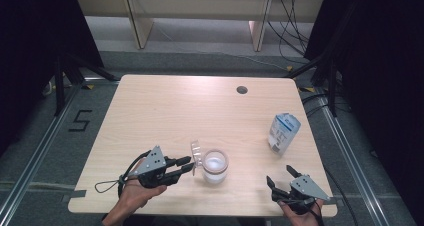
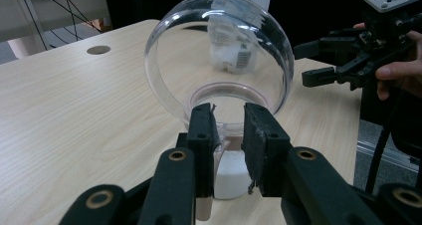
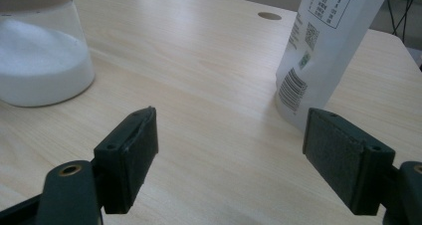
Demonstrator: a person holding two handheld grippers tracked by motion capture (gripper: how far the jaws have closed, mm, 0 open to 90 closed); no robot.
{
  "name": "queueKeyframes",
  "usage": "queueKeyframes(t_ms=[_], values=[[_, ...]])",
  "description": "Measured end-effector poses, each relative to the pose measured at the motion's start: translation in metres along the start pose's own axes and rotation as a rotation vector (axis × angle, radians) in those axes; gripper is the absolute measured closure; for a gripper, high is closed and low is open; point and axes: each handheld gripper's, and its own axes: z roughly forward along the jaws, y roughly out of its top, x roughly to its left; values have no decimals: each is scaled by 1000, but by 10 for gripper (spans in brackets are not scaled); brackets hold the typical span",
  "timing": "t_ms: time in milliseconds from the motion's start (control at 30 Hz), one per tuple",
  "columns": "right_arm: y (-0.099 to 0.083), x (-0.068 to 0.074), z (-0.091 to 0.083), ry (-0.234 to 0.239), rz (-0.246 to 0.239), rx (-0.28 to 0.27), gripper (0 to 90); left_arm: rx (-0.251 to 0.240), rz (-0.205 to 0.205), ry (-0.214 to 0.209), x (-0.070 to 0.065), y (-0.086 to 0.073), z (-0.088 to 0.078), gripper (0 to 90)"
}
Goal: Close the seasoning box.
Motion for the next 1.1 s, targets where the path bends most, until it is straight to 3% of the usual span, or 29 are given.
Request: queueKeyframes(t_ms=[33, 67, 200, 233, 333, 367, 533, 600, 633, 800, 1067, 1100], values=[[0, -2, 0, -16, -29, -15, 229, 2, -1, -1, 0, 0, 1, 736], [0, 0, 0, -2, -3, -6, 229, 0, -2, -3, 0, 0, 1, 736], [0, 2, -1, -8, 23, 6, 231, 2, 9, -9, 0, 2, 4, 736], [1, 1, 0, 1, 0, 3, 231, 0, 16, -13, 0, 3, 5, 736], [1, 1, 0, 1, 1, -2, 231, 5, 11, -12, 0, 3, 6, 735], [0, 2, -2, -11, 27, 7, 231, 9, 21, -19, 1, 3, 7, 735], [0, 1, -1, -3, 13, -3, 233, 4, 14, -34, 2, 2, 11, 733], [0, 4, -3, -11, 42, 12, 233, 15, 20, -28, 1, 3, 12, 733], [0, 1, -1, -4, 11, -5, 234, 16, 20, -29, 1, 4, 13, 733], [0, 0, -1, -10, 5, -3, 236, 9, 26, -40, 1, 4, 14, 729], [0, 3, -2, -9, 30, 13, 241, 7, 11, -43, 1, -1, 4, 640], [0, 1, -1, -5, 13, 5, 242, 15, 1, -32, 0, -2, 1, 612]])
